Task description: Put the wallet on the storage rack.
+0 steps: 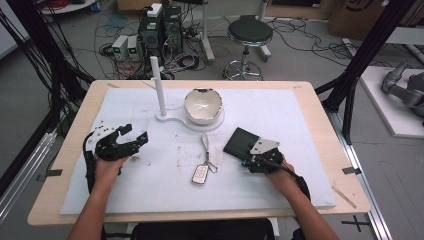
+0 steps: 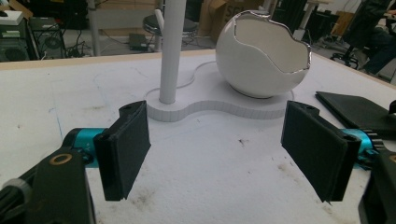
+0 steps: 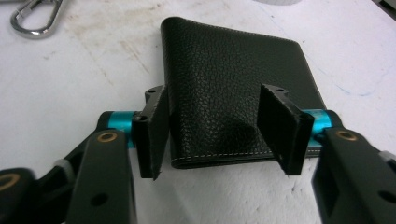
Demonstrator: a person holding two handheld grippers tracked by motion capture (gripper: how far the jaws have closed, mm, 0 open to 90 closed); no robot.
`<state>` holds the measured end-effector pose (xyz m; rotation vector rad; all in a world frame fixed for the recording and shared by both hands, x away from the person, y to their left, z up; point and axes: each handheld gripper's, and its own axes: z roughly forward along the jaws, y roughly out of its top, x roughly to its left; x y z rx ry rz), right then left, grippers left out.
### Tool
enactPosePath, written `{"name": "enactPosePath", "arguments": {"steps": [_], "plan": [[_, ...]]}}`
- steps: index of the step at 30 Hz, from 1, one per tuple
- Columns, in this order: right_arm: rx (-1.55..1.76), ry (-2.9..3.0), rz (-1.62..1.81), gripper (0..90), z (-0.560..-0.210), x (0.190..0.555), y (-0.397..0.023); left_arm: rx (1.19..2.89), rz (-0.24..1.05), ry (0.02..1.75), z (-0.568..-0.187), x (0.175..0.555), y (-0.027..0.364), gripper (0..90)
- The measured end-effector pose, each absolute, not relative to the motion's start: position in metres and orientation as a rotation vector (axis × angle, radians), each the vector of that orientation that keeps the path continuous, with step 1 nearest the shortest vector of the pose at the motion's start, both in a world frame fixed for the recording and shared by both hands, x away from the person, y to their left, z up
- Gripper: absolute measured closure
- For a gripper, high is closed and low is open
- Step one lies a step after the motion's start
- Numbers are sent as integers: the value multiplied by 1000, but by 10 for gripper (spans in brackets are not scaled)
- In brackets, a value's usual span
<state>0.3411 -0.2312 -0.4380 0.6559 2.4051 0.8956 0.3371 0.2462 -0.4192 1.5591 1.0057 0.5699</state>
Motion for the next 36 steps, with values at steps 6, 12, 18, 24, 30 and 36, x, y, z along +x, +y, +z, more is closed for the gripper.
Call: {"name": "enactPosePath", "arguments": {"steps": [6, 12, 18, 24, 30, 36], "plan": [[548, 2440, 870, 401, -444, 340, -226, 1564, 565, 1009, -421, 337, 245, 236], [548, 2417, 831, 661, -443, 341, -227, 1572, 561, 1009, -421, 338, 244, 237], [523, 2411, 808, 806, -439, 336, -223, 1581, 557, 1008, -422, 339, 244, 239], [593, 2400, 954, 832, -429, 340, -231, 1578, 538, 985, -422, 338, 242, 331], [675, 2425, 1284, 836, -408, 344, -242, 1576, 478, 878, -417, 338, 230, 354], [675, 2423, 1419, 839, -397, 343, -240, 1649, 404, 729, -409, 340, 201, 404]]}}
